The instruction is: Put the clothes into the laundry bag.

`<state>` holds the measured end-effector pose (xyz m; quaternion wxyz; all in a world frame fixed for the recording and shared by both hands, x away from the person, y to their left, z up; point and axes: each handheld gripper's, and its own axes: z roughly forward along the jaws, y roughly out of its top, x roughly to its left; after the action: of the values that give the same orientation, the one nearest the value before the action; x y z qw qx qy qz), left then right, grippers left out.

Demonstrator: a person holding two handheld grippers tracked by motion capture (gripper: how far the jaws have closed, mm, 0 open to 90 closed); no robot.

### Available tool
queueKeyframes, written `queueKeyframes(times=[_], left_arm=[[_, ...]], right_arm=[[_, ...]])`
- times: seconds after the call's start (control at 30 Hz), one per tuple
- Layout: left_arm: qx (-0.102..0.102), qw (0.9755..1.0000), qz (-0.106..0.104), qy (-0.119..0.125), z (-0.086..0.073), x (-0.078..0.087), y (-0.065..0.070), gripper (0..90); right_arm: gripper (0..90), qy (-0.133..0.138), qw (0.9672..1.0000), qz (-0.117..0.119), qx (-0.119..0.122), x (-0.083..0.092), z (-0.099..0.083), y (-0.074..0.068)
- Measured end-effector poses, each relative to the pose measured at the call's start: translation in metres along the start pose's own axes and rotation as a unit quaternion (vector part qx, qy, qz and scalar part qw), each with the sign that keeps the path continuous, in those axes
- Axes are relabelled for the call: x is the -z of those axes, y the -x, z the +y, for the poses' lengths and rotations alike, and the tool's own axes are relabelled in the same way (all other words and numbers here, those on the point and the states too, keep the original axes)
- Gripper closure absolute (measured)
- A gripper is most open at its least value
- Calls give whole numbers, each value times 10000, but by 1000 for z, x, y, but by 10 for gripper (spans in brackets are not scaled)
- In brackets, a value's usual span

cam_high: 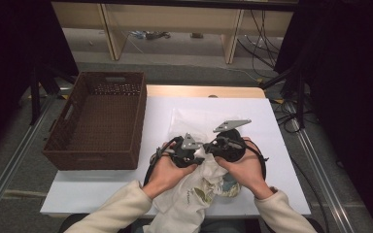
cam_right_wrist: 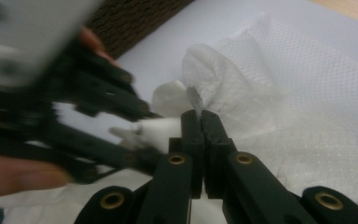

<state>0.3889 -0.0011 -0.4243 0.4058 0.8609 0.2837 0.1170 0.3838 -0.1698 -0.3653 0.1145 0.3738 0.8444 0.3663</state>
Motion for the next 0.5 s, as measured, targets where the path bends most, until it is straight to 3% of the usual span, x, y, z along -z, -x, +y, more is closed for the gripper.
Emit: queueKeyframes(times=[0.03,0.07,0.1,0.17,0.2,0.23,0.3,0.33,0.4,0.5], left_arm=[[-39,10000,52,-38,0,-7,-5,751],[51,9998,198,7,-1,-16,-12,748],[109,9997,227,8,-2,-18,-15,744],[120,9997,224,29,-4,-22,-20,733],[29,9998,180,2,-4,-21,-22,721],[-166,9998,110,-92,-5,-18,-25,698],[-197,9997,122,-62,-6,-14,-25,605],[-20,9998,162,111,-7,-11,-24,546],[-76,9998,137,82,-9,1,-23,409],[-181,9996,123,155,-13,19,-19,337]], right_arm=[[900,63,9999,75,49,-2,0,0],[900,-23,9999,139,21,0,1,-2],[900,-16,9997,167,195,-1,1,-1],[900,-37,9997,199,163,0,0,-1],[900,-53,9996,196,178,0,0,0],[900,27,9998,158,153,-1,0,0],[900,-10,9997,30,221,1,0,2],[900,-17,9998,-6,204,2,0,3],[900,40,10000,-44,66,3,-1,6],[900,53,9999,-74,80,3,-1,9]])
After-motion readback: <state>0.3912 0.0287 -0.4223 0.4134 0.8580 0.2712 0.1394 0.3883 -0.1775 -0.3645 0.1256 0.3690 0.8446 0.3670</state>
